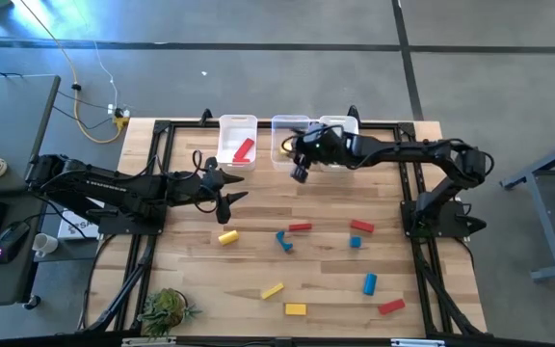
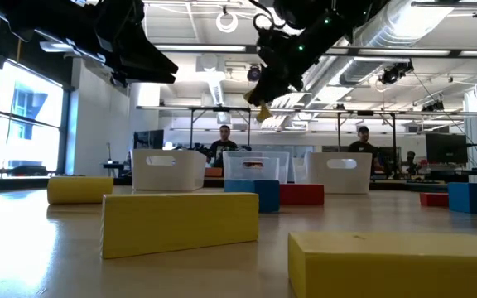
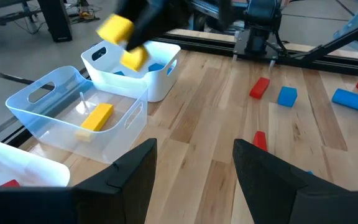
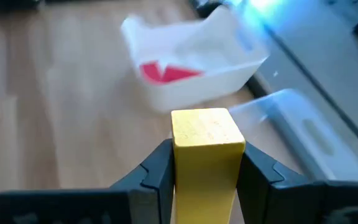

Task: Sort & place blocks by color
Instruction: Put the yellow block into the transparent bin

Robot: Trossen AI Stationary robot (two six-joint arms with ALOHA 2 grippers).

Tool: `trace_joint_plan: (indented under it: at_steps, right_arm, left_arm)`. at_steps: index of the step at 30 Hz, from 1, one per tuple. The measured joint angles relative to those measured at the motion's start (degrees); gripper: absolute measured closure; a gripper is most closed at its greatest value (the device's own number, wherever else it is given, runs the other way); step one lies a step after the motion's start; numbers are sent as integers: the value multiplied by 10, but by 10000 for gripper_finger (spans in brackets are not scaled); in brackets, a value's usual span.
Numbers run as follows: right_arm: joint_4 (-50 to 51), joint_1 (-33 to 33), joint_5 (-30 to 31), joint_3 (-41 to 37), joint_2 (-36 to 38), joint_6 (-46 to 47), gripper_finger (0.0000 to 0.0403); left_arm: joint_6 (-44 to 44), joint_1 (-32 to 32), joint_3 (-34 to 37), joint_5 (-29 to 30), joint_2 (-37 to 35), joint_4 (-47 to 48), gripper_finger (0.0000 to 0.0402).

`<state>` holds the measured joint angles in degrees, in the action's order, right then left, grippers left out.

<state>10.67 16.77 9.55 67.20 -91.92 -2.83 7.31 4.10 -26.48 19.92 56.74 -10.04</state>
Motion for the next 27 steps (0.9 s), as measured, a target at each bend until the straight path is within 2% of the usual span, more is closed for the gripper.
trace_joint_plan:
  at_steps: [5,13,20,27]
  right_arm:
    - [-52,14,55,-15,0,7,297]
    - [-90,38,53,-54,-25,54,296]
    - [-100,43,53,-59,-72,56,295]
    - [-114,43,53,-59,-87,58,295]
  left_arm:
    - [0,0,0,0,0,0,202]
    - [0,0,0,0,0,0,202]
    - [0,0,0,0,0,11,202]
    - [0,0,0,0,0,21,202]
